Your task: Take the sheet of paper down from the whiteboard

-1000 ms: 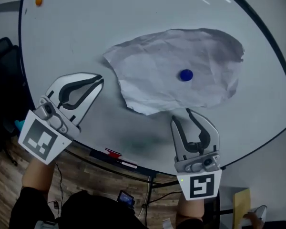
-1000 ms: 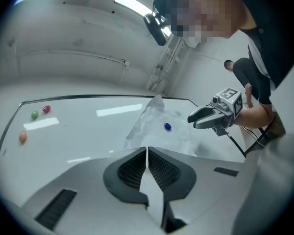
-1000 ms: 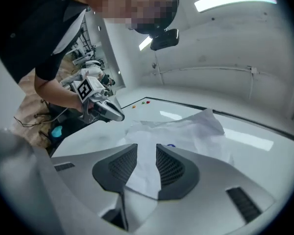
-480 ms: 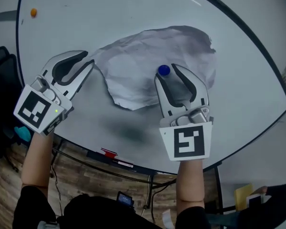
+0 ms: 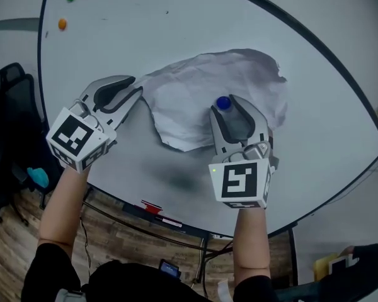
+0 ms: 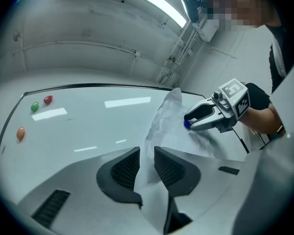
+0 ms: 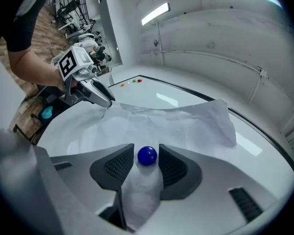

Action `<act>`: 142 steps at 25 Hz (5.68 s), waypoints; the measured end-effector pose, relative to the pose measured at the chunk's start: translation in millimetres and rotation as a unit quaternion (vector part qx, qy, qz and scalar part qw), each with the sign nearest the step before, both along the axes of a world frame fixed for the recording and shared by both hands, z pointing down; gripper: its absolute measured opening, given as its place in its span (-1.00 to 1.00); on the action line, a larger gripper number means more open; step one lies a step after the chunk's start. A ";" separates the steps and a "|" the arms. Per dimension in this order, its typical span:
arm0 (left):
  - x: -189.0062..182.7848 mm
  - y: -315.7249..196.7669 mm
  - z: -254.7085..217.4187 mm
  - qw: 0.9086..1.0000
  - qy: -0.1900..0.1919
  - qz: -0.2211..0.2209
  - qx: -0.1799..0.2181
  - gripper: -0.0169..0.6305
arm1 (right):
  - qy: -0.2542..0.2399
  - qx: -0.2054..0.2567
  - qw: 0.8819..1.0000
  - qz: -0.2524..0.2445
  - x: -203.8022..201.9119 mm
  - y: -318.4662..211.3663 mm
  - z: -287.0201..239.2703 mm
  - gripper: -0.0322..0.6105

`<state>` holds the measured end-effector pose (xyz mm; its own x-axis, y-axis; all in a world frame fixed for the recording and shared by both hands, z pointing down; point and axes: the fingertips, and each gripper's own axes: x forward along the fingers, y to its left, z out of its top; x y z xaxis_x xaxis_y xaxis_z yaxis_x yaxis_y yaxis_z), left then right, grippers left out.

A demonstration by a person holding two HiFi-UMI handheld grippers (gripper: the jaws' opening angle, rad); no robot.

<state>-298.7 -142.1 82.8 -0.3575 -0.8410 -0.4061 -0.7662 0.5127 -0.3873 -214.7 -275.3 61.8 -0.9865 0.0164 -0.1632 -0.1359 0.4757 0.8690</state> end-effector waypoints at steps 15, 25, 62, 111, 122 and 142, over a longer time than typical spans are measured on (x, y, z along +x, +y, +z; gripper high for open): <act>-2.1 -2.7 -1.0 1.000 0.006 0.009 -0.012 -0.66 | 0.004 -0.009 1.000 0.017 -2.3 -1.3 -2.2 -0.49; 1.2 -8.6 -2.4 1.000 0.011 0.025 -0.008 -0.88 | -0.001 -0.011 1.000 0.009 -2.1 1.3 -2.0 -0.50; 14.4 -18.9 -8.4 0.998 -0.006 0.049 -0.025 -0.91 | -0.001 -0.034 0.999 -0.018 10.1 5.2 -5.9 -0.51; 58.5 -20.2 -10.2 0.996 -0.051 0.065 -0.042 -0.91 | -0.005 -0.038 0.999 -0.006 2.9 0.5 -15.7 -0.51; 58.0 -14.9 -10.9 0.997 -0.044 0.054 -0.043 -0.91 | 0.001 -0.046 0.999 -0.003 -3.5 -4.2 -11.9 -0.51; 45.9 -19.0 20.1 0.996 -0.018 0.066 -0.060 -0.91 | -0.021 -0.144 0.979 -0.142 35.4 21.5 -8.7 -0.51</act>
<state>-252.8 -161.2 102.9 -0.2281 -0.9226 -0.3110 -0.8081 0.3576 -0.4682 -179.3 -253.8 53.2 -0.9409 0.2367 -0.2422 0.0046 0.7242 0.6896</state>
